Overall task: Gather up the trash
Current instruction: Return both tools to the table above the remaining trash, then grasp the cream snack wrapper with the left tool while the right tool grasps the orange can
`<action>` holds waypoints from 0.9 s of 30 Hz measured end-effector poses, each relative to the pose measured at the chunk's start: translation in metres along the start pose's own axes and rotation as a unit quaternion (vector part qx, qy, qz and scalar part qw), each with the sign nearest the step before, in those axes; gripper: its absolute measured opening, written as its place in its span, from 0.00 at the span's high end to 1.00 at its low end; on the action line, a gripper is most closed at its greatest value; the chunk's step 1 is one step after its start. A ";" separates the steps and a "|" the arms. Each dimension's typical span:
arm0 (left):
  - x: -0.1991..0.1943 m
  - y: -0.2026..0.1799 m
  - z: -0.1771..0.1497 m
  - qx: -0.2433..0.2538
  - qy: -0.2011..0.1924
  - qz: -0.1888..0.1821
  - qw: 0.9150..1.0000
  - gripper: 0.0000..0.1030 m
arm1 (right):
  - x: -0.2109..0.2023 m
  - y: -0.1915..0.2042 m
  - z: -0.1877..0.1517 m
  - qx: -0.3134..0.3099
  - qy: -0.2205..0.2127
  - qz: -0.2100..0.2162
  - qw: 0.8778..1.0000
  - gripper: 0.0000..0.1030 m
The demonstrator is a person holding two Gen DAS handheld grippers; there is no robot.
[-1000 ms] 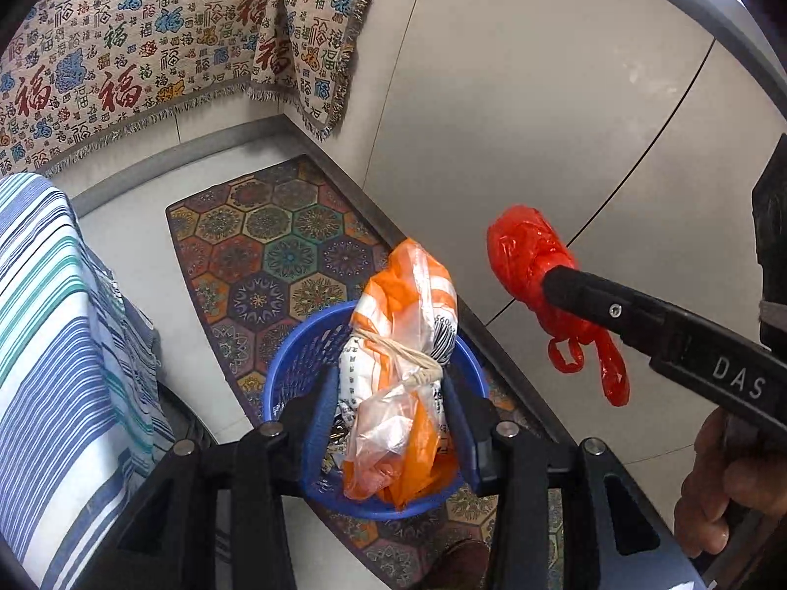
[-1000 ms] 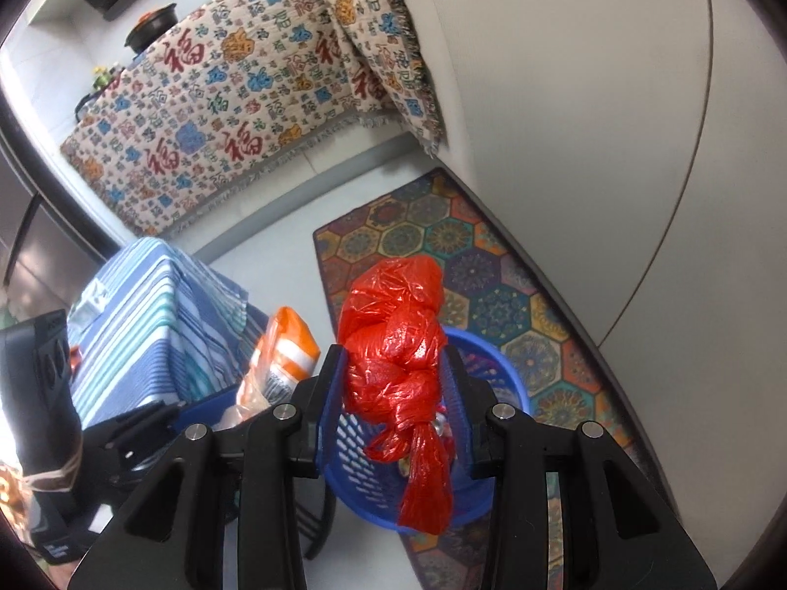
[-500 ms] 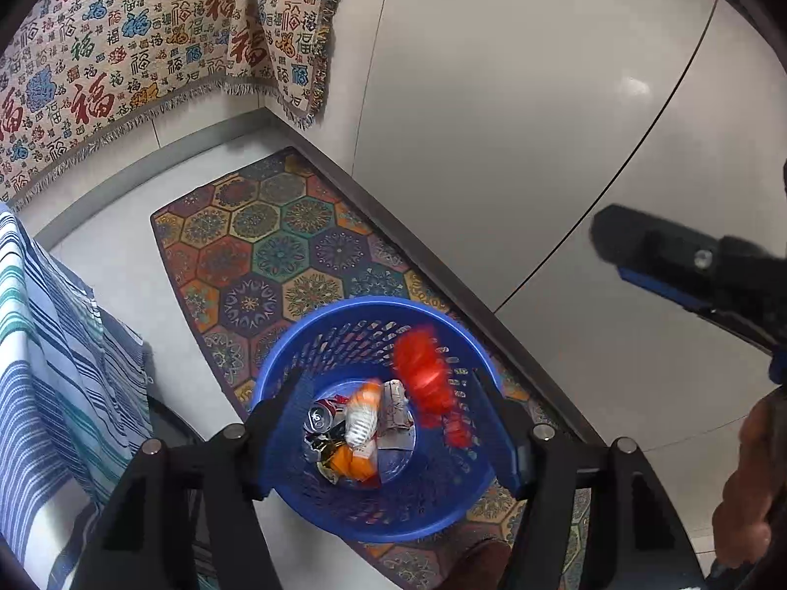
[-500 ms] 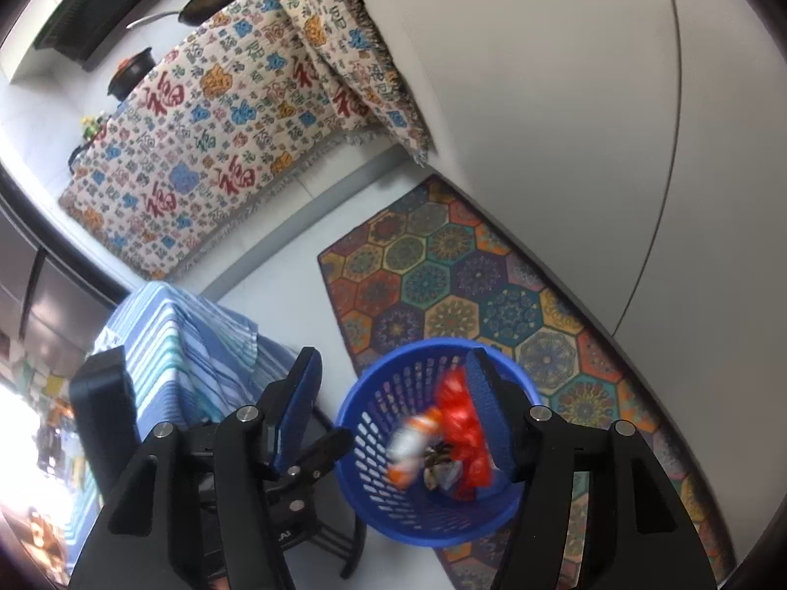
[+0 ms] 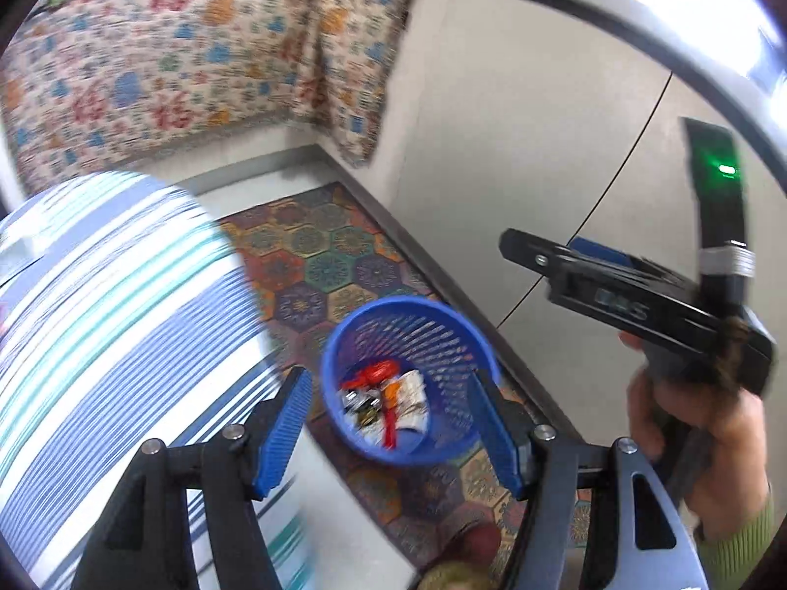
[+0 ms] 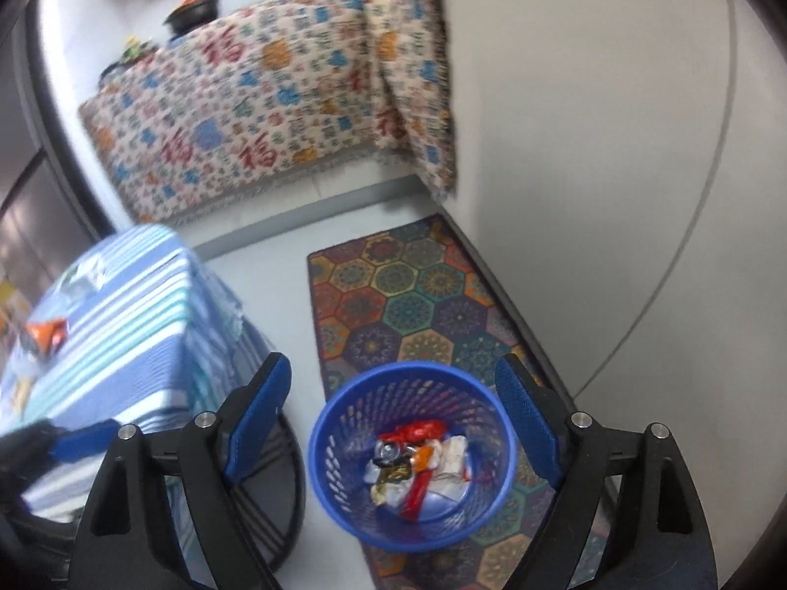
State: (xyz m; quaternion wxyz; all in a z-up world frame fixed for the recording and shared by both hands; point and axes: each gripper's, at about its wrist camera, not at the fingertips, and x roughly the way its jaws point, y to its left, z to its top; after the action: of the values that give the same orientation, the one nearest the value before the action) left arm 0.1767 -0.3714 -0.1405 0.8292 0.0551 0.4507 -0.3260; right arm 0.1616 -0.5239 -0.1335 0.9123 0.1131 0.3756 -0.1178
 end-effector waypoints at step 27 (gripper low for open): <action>-0.132 0.282 -0.135 -0.174 -0.008 0.250 0.952 0.22 | 0.048 0.323 -0.087 -0.269 0.087 0.169 0.944 0.02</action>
State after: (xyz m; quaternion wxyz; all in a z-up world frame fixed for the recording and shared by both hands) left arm 0.1968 -0.0342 -0.1732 0.8842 0.0184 0.4660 -0.0253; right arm 0.2341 -0.1992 -0.1893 0.8791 -0.0653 0.4463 0.1539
